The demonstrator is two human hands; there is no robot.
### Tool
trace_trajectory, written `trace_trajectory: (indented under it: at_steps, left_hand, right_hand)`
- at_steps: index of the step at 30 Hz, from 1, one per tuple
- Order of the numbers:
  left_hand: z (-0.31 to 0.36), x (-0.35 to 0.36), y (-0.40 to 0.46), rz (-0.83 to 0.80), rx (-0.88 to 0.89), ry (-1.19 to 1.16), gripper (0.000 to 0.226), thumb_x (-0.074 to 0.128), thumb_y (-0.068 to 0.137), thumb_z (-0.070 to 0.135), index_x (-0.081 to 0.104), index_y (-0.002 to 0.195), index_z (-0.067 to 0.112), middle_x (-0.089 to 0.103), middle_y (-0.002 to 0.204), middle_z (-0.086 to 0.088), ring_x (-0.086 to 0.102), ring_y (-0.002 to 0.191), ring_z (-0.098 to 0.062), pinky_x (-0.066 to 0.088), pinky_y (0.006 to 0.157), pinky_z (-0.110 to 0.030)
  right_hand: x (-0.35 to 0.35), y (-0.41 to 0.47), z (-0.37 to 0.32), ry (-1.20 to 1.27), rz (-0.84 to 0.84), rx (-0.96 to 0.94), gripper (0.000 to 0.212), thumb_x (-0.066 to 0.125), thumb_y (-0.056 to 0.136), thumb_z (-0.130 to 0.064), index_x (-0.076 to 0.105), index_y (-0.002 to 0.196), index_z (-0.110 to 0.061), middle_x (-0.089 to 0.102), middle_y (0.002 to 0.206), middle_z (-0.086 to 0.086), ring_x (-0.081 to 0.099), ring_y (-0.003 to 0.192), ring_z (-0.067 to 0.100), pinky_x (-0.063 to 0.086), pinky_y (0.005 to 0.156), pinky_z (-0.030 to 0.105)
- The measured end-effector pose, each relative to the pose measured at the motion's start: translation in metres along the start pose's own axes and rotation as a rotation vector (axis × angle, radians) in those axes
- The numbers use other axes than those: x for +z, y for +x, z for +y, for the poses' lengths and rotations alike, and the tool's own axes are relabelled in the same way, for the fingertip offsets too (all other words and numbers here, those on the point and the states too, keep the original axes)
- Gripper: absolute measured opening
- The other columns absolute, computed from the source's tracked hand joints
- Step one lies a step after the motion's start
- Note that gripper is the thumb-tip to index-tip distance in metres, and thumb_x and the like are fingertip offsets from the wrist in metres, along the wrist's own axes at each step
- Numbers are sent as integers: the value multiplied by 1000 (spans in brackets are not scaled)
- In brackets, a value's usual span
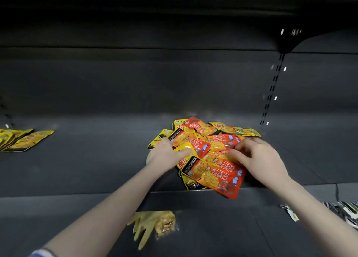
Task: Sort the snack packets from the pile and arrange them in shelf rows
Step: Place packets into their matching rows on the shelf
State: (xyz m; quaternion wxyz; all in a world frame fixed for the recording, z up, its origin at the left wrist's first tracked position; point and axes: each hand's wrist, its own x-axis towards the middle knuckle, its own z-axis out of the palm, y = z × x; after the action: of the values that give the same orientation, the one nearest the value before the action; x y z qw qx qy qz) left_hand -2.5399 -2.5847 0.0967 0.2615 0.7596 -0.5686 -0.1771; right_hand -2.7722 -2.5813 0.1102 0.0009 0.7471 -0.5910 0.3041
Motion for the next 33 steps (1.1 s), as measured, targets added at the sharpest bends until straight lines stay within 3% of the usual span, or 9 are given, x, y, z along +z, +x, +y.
trace_trajectory:
  at_steps: [3,6,8,11,14,17,23,28,33]
  left_hand:
    - [5,1,-3,-21,-21,-27,69,72,70,60,50,114,13,53,103,6,55,100,-19,42,80,-30]
    - [7,-1,-3,-56,-48,-126,72,80,67,51,52,120,12,55,115,4,55,112,-18,43,89,-29]
    - [3,-4,-1,-86,-72,-279,67,89,58,41,60,110,10,62,112,3,60,105,-17,49,90,-30]
    - [-4,-13,1,-155,-99,-584,29,86,66,13,62,81,11,68,80,0,64,68,-10,54,64,-23]
    - [-12,-20,-1,-218,-143,-805,22,77,74,-1,64,91,3,70,80,-7,68,58,-11,58,55,-26]
    - [-20,-24,-2,-208,-156,-892,18,73,76,-5,62,90,1,70,78,-9,69,57,-12,59,58,-28]
    - [-33,-33,-2,-209,-158,-895,15,62,85,-7,52,85,5,65,81,-11,67,53,-10,57,58,-28]
    - [-39,-40,-8,-224,-193,-818,15,59,88,-6,49,92,5,64,81,-11,66,63,-14,57,53,-28]
    - [-39,-48,-15,-291,-209,-869,28,57,80,-22,51,95,1,64,88,-14,65,78,-20,58,58,-26]
  right_hand:
    - [-2,-6,-10,118,-197,-81,36,69,73,-56,65,89,-23,54,77,-12,51,77,8,36,62,21]
    - [5,-5,-20,42,-354,-172,60,70,67,-63,60,110,-23,49,90,-12,49,91,9,34,69,20]
    - [10,-3,-25,19,-409,-189,67,72,66,-61,56,118,-22,48,97,-9,49,97,12,34,75,22]
    - [11,2,-29,62,-459,-167,66,76,67,-53,56,121,-20,47,93,-9,47,91,11,34,73,22]
    - [8,6,-35,47,-530,-178,63,76,70,-47,55,121,-17,44,91,-10,45,91,10,35,74,21]
    - [7,9,-41,18,-591,-195,53,75,73,-42,56,116,-17,40,83,-16,43,89,11,35,69,22]
    - [0,10,-51,-124,-717,-206,63,74,75,-43,48,127,-18,45,113,-2,47,106,17,42,86,27]
    - [0,11,-59,-181,-703,-177,72,78,72,-40,46,132,-16,52,130,2,49,117,22,41,89,28]
    - [-1,11,-60,-220,-605,-163,69,79,68,-45,54,123,-11,59,108,0,52,101,21,40,78,28]
